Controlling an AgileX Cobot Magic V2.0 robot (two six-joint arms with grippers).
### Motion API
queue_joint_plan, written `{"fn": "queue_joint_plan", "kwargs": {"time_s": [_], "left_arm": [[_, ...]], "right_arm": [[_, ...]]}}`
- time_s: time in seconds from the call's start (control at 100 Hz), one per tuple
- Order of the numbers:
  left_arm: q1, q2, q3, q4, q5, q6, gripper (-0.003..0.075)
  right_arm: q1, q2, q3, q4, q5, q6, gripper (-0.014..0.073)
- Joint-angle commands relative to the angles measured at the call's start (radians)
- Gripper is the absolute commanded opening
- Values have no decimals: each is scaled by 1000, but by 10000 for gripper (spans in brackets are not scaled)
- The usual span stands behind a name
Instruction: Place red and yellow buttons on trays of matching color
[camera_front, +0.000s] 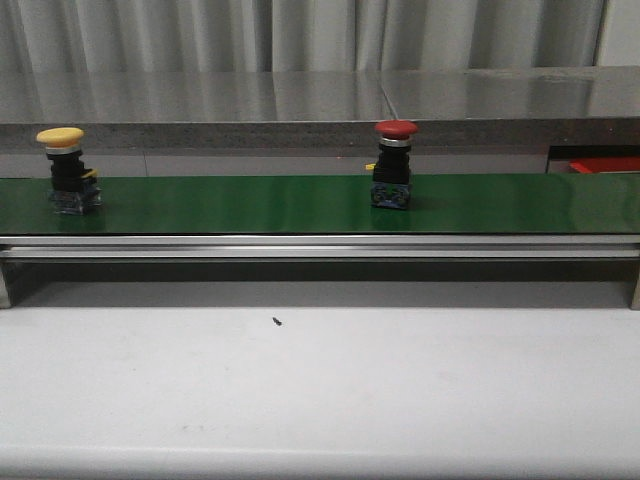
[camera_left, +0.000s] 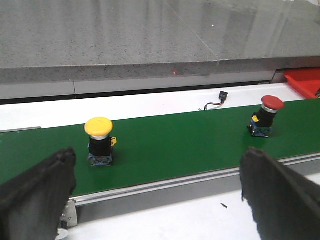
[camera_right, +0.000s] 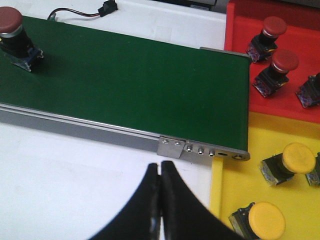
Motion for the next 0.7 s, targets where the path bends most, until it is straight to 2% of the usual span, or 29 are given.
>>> {"fn": "queue_joint_plan", "kwargs": {"time_s": [0.0, 0.09, 0.19, 0.26, 0.38, 0.4, 0.49, 0.54, 0.61, 0.69], "left_arm": [[-9, -70, 31, -23, -73, 3, 618], [-9, -140, 88, -28, -71, 3, 604], [-9, -200, 132, -34, -71, 3, 493], [-9, -222, 145, -37, -71, 3, 344], [-9, -237, 147, -37, -71, 3, 13], [-9, -237, 147, -37, -74, 3, -22], [-9, -237, 147, -37, -76, 3, -19], [-9, -237, 147, -37, -76, 3, -19], [-9, -237, 147, -37, -76, 3, -19], [-9, -237, 147, -37, -76, 3, -19]], "right_arm": [[-1, -8, -22, 4, -58, -11, -116], [-1, -8, -22, 5, -58, -11, -116], [-1, -8, -22, 5, -58, -11, -116], [-1, -8, -22, 5, -58, -11, -116], [-1, -8, -22, 5, -46, -11, -116], [-1, -8, -22, 5, -44, -11, -116], [-1, -8, -22, 5, -44, -11, -104], [-1, -8, -22, 12, -42, -11, -61], [-1, -8, -22, 47, -45, -11, 65], [-1, -8, -22, 86, -45, -11, 300]]}}
